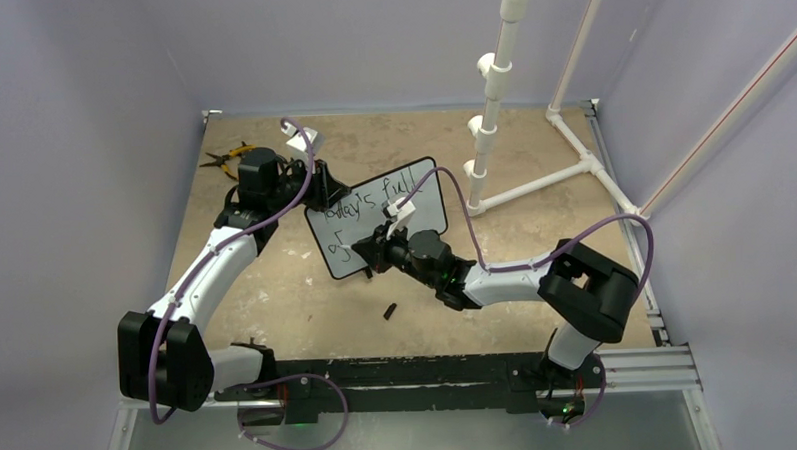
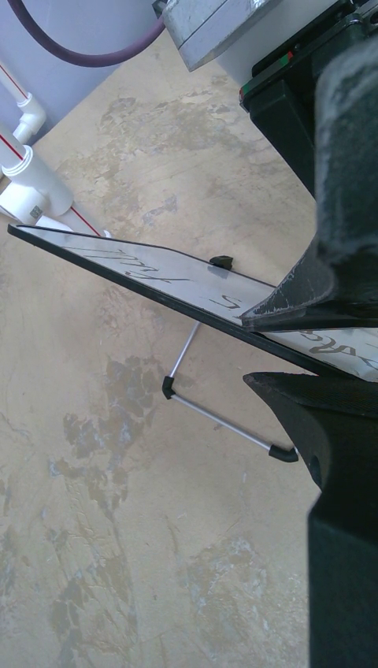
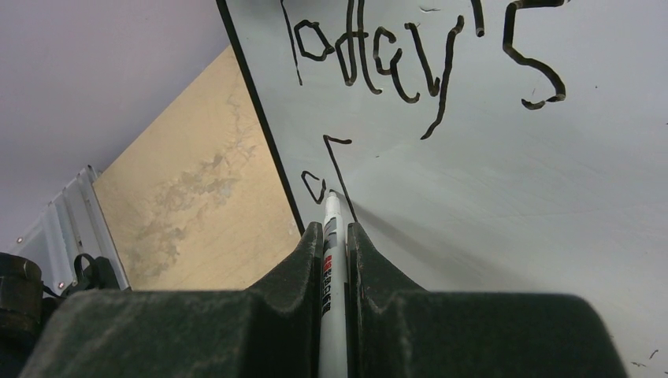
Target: Write a sentence on the whiteboard
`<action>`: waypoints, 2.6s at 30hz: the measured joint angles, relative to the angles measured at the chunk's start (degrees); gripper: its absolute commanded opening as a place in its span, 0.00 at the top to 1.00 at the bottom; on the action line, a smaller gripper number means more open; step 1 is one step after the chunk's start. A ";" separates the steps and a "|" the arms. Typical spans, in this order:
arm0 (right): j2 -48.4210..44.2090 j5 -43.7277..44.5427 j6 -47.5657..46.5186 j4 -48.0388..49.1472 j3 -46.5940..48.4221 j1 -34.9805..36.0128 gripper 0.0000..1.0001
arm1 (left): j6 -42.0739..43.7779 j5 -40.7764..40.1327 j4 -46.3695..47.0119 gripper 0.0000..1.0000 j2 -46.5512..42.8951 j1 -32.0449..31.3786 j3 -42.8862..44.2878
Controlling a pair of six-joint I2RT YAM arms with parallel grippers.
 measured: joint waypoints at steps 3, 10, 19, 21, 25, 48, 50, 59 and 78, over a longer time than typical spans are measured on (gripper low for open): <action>0.00 0.46 0.17 -0.04 0.00 0.02 1.00 | 0.00 -0.02 0.04 0.78 0.04 0.00 0.00; -0.35 1.64 0.74 -0.79 0.00 0.20 1.00 | 0.02 -0.02 0.17 0.78 0.09 0.00 0.00; -2.08 4.15 1.03 -2.29 -0.11 0.17 1.00 | 0.00 -0.02 0.17 0.78 0.11 0.00 0.00; -2.14 4.31 1.03 -2.36 -0.11 0.17 1.00 | 0.00 -0.02 0.17 0.78 0.09 0.00 0.00; -2.14 4.35 1.05 -2.40 -0.11 0.17 1.00 | 0.02 -0.02 0.17 0.78 0.09 0.00 0.00; -10.95 2.93 0.09 -0.52 -5.90 -2.73 1.00 | 0.00 0.22 0.17 0.78 0.09 0.00 0.00; -10.93 2.51 0.09 -0.55 -6.43 -3.56 1.00 | 0.00 0.24 0.17 0.78 0.09 -0.02 0.00; -10.80 -0.28 0.11 0.09 -7.17 -5.90 1.00 | 0.00 0.26 0.20 0.78 0.09 -0.02 0.00; -7.48 -1.95 0.50 0.48 -7.19 -7.17 1.00 | 0.00 0.24 0.20 0.78 0.09 -0.02 -0.02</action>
